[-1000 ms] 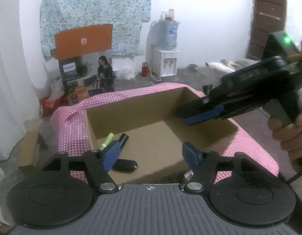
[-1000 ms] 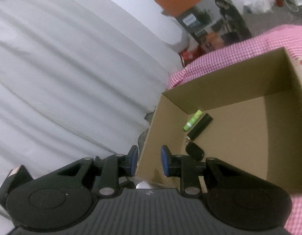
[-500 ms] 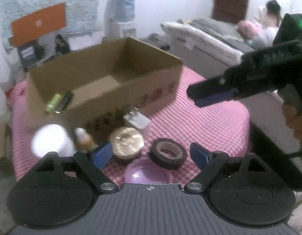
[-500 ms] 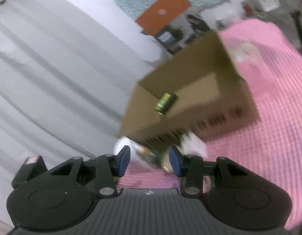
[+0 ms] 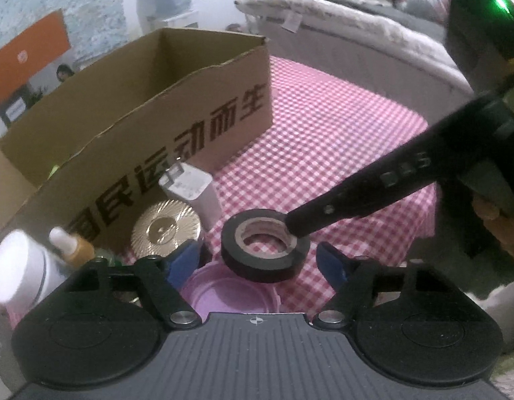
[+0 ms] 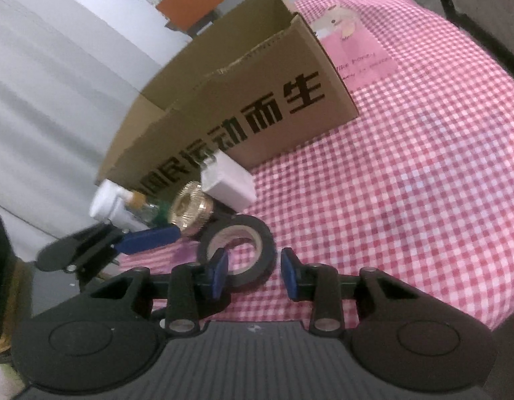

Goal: Organize rigid objects
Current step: 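Grasp the black electrical tape roll by its rim with the right tool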

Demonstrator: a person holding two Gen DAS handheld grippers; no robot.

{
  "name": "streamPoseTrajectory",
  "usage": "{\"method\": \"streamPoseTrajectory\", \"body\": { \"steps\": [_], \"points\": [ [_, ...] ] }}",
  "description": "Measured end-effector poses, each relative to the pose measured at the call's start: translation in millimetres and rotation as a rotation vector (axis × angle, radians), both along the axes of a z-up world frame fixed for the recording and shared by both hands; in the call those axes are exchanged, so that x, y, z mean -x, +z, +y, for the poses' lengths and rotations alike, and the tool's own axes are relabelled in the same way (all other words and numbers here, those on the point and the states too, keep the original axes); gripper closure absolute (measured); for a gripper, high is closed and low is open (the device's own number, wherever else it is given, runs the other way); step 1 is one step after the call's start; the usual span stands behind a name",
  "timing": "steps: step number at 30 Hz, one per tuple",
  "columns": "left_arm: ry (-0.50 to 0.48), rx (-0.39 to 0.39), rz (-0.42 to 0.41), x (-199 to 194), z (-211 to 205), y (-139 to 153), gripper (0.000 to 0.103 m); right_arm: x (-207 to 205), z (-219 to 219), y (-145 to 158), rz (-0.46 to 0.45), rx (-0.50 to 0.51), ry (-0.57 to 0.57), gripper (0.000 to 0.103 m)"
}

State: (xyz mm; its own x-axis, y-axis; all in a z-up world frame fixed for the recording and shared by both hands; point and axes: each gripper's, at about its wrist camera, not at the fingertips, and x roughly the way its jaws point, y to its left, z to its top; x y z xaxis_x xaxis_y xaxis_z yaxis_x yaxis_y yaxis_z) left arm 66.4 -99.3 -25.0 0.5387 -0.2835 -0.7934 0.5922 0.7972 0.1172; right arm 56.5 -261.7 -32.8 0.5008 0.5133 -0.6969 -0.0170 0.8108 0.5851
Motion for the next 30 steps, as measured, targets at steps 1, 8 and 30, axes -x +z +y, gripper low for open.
{"method": "streamPoseTrajectory", "body": {
  "steps": [1,8,30],
  "points": [
    [-0.006,-0.015,-0.005,0.1,-3.1,-1.0,0.028,-0.8,1.2,-1.9,-0.001,0.012,0.007,0.066],
    [-0.027,-0.062,-0.008,0.9,-14.0,-8.8,0.039,-16.3,21.7,-9.8,-0.033,0.14,0.082,0.069],
    [-0.063,-0.072,0.028,-14.0,-50.2,-23.9,0.033,-17.1,-1.1,-7.6,-0.055,0.252,0.071,0.073]
  ]
}}
